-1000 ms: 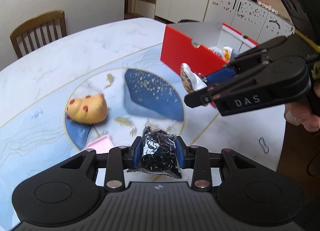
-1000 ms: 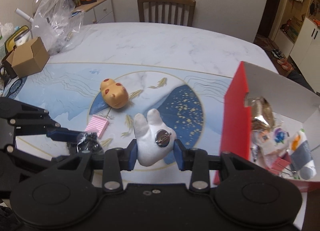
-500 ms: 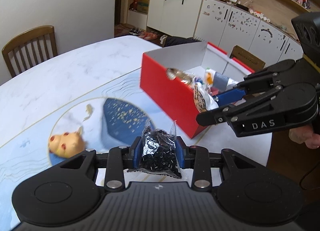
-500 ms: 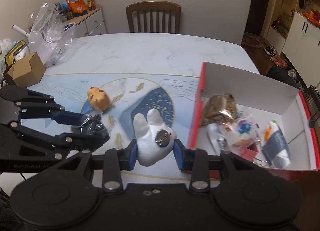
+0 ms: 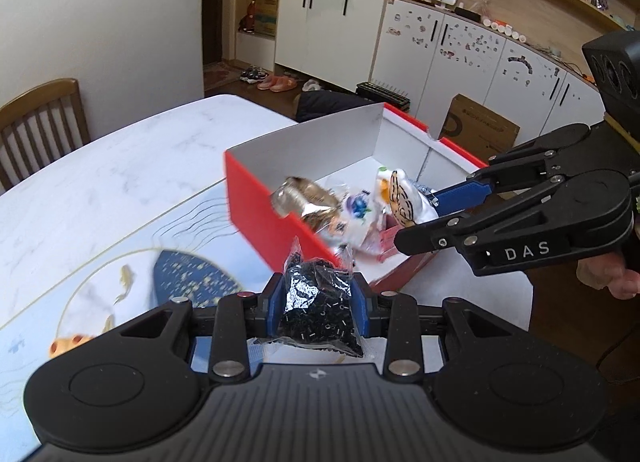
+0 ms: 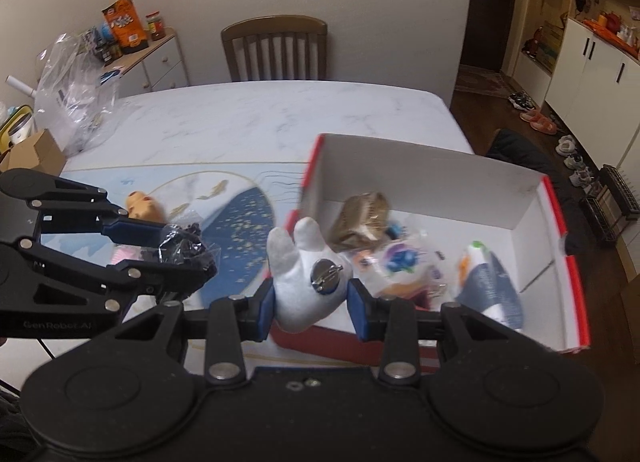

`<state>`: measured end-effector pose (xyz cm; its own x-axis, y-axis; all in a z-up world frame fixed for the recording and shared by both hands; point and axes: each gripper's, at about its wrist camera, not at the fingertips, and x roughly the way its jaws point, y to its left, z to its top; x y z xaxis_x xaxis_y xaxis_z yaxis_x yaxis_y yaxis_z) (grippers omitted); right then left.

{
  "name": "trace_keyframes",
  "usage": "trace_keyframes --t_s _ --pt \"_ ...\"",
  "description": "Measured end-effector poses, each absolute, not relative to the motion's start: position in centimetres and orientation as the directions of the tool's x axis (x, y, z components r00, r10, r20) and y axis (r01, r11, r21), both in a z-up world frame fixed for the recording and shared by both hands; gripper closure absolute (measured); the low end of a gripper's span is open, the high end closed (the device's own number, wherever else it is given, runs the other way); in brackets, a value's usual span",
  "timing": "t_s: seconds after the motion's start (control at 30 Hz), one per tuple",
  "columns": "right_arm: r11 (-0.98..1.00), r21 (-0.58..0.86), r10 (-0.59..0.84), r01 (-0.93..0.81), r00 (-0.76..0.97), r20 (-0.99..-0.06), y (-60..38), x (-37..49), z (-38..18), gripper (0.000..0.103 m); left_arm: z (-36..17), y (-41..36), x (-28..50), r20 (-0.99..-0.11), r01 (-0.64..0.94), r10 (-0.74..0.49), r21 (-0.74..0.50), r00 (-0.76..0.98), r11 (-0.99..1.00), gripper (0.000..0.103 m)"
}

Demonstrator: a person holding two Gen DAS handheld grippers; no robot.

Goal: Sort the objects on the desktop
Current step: 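Carry the black bag and white toy over the shoebox with both grippers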

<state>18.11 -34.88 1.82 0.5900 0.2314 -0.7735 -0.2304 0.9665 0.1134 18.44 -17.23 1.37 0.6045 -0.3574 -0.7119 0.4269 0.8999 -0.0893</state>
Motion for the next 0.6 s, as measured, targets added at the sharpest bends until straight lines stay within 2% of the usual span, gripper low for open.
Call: trace_keyframes --t_s 0.6 --pt "0.984 0.095 0.171 -0.153 0.623 -0.764 -43.3 20.8 1.1 0.066 0.6 -24.6 23.4 -0.753 0.486 -0.349 -0.045 0.557 0.873 0.070"
